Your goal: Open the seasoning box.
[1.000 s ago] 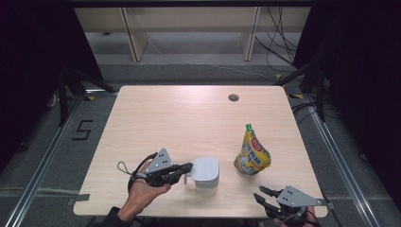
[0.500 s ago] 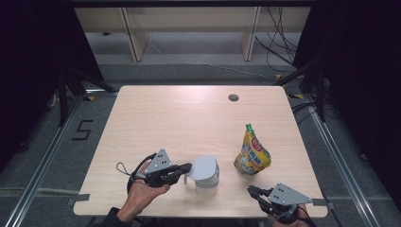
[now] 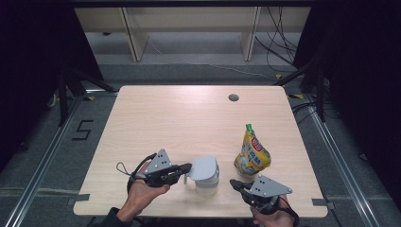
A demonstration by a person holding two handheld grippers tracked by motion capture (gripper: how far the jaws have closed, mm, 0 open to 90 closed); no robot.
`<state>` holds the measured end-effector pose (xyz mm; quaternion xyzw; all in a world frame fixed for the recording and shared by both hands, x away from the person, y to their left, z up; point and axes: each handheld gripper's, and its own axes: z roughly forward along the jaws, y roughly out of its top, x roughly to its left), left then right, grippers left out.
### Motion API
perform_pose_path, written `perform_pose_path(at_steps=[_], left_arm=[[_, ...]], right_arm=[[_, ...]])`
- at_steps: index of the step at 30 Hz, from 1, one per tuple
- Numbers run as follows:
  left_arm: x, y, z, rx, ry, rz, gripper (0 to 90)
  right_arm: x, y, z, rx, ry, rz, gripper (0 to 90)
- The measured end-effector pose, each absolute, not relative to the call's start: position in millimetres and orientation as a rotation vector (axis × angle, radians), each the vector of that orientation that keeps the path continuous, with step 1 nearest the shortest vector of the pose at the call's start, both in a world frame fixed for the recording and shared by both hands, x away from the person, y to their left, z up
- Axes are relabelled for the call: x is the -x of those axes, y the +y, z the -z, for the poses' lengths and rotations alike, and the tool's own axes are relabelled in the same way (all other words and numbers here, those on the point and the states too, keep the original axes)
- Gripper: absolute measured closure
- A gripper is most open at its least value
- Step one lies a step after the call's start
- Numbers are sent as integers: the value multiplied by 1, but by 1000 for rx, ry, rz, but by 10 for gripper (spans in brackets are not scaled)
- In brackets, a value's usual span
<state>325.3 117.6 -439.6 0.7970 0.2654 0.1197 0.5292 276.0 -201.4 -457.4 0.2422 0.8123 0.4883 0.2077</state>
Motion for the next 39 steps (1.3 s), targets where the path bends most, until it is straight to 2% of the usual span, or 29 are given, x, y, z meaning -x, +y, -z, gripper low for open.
perform_pose_path(at_steps=[14,26,30,33,39], left_arm=[[-325,118,439,-1912,625,-301,889],[-325,120,439,-1912,610,-304,862],[-323,127,437,-1883,636,-297,765],[-318,136,441,-1872,654,-293,630],[-310,152,459,-1893,699,-265,440]], right_arm=[[-287,-173,447,-642,2267,-1443,900],[-288,-166,443,-652,2251,-1458,900],[-290,-164,442,-623,2253,-1457,900],[-290,-162,441,-618,2260,-1448,900],[-289,-158,437,-604,2246,-1454,900]])
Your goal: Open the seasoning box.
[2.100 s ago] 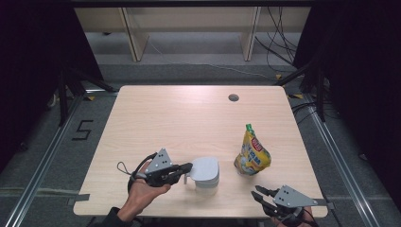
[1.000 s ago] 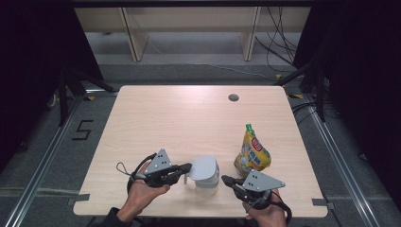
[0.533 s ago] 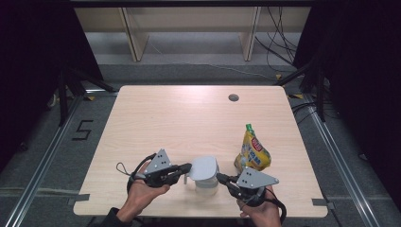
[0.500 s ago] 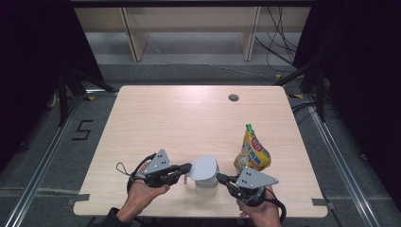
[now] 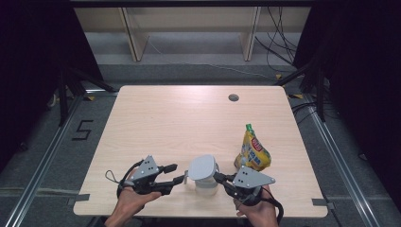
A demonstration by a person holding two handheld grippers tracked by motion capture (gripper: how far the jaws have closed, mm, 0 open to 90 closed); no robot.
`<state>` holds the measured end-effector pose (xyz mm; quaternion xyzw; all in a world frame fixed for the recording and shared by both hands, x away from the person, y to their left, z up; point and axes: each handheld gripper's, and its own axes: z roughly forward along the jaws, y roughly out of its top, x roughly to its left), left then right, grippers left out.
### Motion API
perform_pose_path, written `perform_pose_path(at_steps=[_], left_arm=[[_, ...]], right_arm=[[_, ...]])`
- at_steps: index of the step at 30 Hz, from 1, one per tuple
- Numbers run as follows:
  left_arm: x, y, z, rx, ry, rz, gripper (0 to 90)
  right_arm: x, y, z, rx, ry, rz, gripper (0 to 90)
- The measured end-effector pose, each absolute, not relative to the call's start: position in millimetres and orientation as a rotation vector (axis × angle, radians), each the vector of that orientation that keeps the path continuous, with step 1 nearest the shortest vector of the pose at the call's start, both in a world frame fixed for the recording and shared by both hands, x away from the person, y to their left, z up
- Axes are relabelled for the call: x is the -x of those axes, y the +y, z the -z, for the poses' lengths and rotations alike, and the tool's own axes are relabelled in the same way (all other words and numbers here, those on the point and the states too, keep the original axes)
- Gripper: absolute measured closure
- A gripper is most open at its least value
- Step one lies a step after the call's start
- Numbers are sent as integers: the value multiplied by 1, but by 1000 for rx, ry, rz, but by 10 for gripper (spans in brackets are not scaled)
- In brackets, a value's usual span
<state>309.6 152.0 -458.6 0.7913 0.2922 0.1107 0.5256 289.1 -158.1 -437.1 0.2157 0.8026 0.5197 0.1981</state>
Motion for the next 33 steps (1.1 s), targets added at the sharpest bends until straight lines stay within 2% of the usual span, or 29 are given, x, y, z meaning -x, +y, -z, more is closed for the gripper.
perform_pose_path(at_steps=[2,5,10,27,33], left_arm=[[-306,154,463,-1912,709,-255,367],[-299,157,469,-1956,717,-268,317],[-292,163,475,-2000,700,-285,283],[-288,173,489,-1997,789,-273,260],[-286,173,489,-1966,808,-271,246]], right_arm=[[-290,-157,435,-581,2261,-1440,900],[-290,-153,431,-574,2260,-1440,900],[-290,-143,429,-551,2260,-1454,900],[-292,-106,427,-449,2290,-1485,900],[-290,-114,429,-480,2270,-1489,883]])
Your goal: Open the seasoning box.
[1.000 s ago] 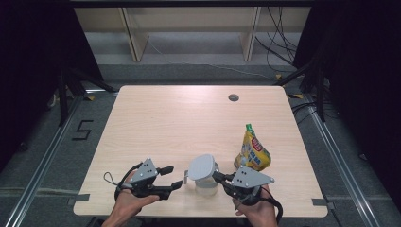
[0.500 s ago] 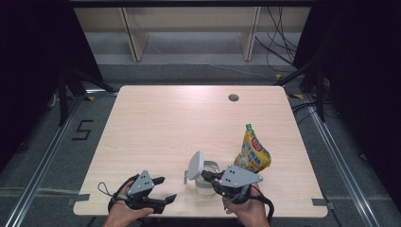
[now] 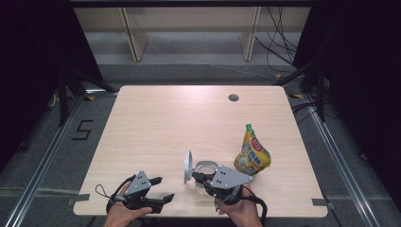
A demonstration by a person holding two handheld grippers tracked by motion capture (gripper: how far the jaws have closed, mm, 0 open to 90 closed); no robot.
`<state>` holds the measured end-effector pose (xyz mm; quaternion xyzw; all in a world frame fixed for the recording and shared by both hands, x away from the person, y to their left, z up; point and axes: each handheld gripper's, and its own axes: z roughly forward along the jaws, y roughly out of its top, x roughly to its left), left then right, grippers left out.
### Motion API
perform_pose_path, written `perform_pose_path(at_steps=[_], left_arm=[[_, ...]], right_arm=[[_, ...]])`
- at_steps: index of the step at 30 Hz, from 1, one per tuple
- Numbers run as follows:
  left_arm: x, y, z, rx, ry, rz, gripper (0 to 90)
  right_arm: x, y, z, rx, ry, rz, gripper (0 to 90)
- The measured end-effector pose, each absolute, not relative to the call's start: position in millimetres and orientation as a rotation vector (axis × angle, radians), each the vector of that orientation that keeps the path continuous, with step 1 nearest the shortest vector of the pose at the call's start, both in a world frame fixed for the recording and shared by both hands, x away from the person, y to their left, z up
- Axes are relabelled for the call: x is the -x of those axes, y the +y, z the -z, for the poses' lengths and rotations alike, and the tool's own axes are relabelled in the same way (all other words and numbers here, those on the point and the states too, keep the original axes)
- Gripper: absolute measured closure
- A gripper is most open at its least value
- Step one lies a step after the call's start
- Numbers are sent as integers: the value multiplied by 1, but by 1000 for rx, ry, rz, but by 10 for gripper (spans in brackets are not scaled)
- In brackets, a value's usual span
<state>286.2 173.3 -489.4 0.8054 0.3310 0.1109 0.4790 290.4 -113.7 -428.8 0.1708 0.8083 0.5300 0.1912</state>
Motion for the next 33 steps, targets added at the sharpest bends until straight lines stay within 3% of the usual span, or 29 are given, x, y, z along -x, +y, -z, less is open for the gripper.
perform_pose_path(at_steps=[17,24,33], left_arm=[[-285,171,489,-1938,870,-269,223],[-286,172,488,-1961,841,-297,219],[-284,170,489,-1932,869,-286,218]], right_arm=[[-278,-178,449,-709,2184,-1447,563],[-274,-206,456,-836,2174,-1411,466],[-269,-233,464,-944,2146,-1371,404]])
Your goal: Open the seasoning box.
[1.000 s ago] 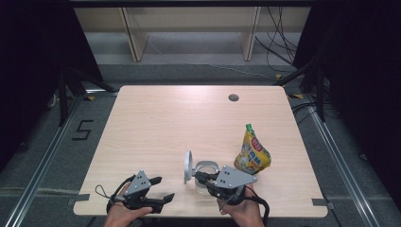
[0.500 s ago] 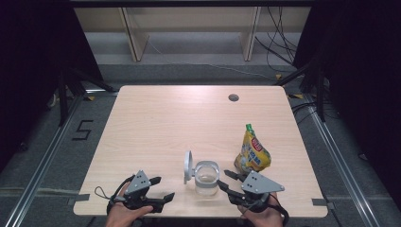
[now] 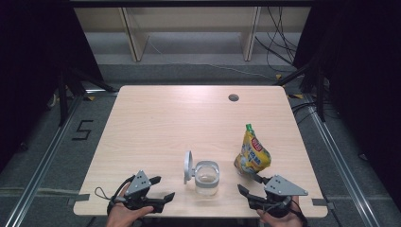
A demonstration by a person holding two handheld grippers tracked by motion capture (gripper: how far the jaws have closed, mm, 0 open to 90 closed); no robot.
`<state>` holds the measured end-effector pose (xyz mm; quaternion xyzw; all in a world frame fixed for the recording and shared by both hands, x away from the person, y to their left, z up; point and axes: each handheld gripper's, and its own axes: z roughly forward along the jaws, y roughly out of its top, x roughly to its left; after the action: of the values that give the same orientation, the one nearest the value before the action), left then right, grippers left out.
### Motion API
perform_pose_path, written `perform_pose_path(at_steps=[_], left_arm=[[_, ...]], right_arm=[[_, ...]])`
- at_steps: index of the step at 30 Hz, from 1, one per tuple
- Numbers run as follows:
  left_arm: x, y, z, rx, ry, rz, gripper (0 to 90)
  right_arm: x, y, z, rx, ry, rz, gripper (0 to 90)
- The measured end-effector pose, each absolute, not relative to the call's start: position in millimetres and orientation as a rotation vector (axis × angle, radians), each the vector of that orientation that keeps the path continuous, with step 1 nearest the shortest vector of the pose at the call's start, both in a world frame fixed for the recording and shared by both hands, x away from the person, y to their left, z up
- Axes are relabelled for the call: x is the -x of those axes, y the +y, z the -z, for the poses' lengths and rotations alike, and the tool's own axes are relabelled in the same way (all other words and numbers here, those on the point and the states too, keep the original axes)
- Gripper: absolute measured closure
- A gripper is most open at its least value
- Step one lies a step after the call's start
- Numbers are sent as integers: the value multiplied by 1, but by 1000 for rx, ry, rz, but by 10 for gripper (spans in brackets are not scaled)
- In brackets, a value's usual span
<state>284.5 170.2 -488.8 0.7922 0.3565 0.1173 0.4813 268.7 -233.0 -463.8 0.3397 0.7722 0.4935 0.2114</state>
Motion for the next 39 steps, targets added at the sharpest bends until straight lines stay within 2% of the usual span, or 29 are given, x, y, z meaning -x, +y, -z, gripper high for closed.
perform_pose_path(at_steps=[11,18,23,27,39], left_arm=[[-285,171,489,-1950,862,-297,218],[-286,171,489,-1943,862,-296,218],[-286,171,490,-1940,862,-295,218],[-286,171,490,-1939,864,-300,219],[-287,172,488,-1932,869,-303,219]], right_arm=[[-267,-254,468,-1070,2090,-1301,382],[-276,-261,474,-1118,2036,-1250,300],[-285,-259,479,-1183,2001,-1238,207],[-294,-255,485,-1116,2008,-1236,168],[-317,-243,496,-1110,1941,-1232,157]])
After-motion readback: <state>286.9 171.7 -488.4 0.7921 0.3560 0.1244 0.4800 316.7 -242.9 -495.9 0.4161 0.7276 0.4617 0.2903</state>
